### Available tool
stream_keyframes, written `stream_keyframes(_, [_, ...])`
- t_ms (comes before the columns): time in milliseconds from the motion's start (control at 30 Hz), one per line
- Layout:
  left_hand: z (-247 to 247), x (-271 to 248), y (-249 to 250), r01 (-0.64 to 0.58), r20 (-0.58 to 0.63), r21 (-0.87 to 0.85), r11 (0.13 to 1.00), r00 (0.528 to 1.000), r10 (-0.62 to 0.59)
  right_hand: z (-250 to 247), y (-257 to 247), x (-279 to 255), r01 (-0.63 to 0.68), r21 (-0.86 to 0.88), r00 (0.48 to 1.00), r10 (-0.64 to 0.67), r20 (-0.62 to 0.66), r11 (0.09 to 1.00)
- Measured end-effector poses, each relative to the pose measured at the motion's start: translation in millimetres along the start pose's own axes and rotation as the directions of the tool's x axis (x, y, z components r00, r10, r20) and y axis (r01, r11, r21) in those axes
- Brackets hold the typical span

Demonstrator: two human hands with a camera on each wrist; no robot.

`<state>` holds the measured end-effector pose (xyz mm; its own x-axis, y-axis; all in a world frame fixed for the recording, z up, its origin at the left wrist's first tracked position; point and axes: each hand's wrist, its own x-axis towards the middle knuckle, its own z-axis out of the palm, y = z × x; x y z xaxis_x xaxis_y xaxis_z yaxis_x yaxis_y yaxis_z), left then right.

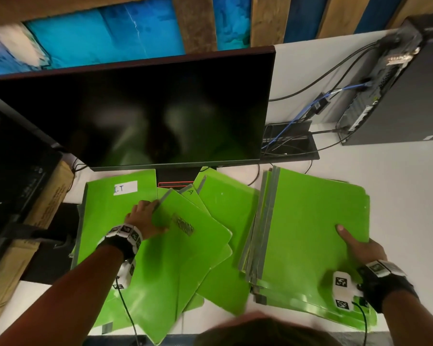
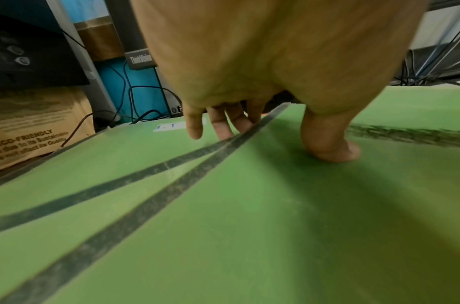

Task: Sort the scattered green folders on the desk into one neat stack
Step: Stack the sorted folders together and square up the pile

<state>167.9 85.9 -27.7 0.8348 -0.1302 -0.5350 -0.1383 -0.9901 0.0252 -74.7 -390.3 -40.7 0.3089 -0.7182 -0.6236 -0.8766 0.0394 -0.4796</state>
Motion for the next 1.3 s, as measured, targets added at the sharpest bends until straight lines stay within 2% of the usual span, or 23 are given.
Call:
stream_keyframes(100, [9,-8,3,0.036,-0.059,-0.052,0.998,0.997,-0.039,0,1,2,-0.001,0.024,1.0,0.001,0.003,1.0])
stream_keyframes(233, [10,-19,1,0.063,-0.053,-0.332,0.941,0.995,-0.085,0,4,5,0.016,0.053,1.0,-0.017,0.02,0.998])
stream_keyframes(333, [7,-37,-10,-0.017,0.002,-0.491,0.871,1.0,0.021,-2,9,7,0.027,0.095,0.999,-0.031,0.035,0.995])
stream_keyframes(400, [6,-52,-21,-0.088,-0.04,-0.597,0.798,0.996,0.08,-4,11,8,0.036,0.129,0.998,-0.041,0.041,0.991])
stream_keyframes(500, [-8,-82,-15,-0.154,-0.135,-0.758,0.634,0.988,0.079,-3,12,7,0.053,0.169,0.997,-0.061,0.043,0.984])
stream_keyframes(600, [-34,-107,2,-0.231,-0.199,-0.772,0.593,0.973,0.12,-3,14,7,0.074,0.186,0.995,-0.086,0.057,0.98])
stream_keyframes(700, [-78,-119,17,-0.345,-0.247,-0.771,0.535,0.937,0.248,-3,15,7,0.093,0.206,0.992,-0.108,0.062,0.974])
stream_keyframes(800, [-110,-121,41,-0.441,-0.334,-0.766,0.468,0.895,0.297,-5,16,6,0.093,0.196,0.99,-0.111,0.083,0.976])
stream_keyframes(933, [-117,-122,119,-0.51,-0.415,-0.812,0.284,0.846,0.335,-7,16,7,0.102,0.187,0.988,-0.12,0.092,0.977])
stream_keyframes(1000, [-102,-117,162,-0.49,-0.406,-0.84,0.232,0.852,0.329,-7,16,7,0.108,0.187,0.988,-0.127,0.091,0.976])
stream_keyframes(1067, [-79,-105,201,-0.461,-0.373,-0.855,0.239,0.865,0.335,-8,15,7,0.112,0.193,0.986,-0.134,0.103,0.975])
stream_keyframes(1167, [-40,-80,244,-0.414,-0.3,-0.822,0.391,0.899,0.32,-13,13,7,0.09,0.174,0.984,-0.115,0.137,0.981])
stream_keyframes(1300, [-3,-60,276,-0.239,-0.182,-0.74,0.629,0.971,0.155,-21,7,5,-0.001,0.182,0.991,-0.023,0.133,0.983])
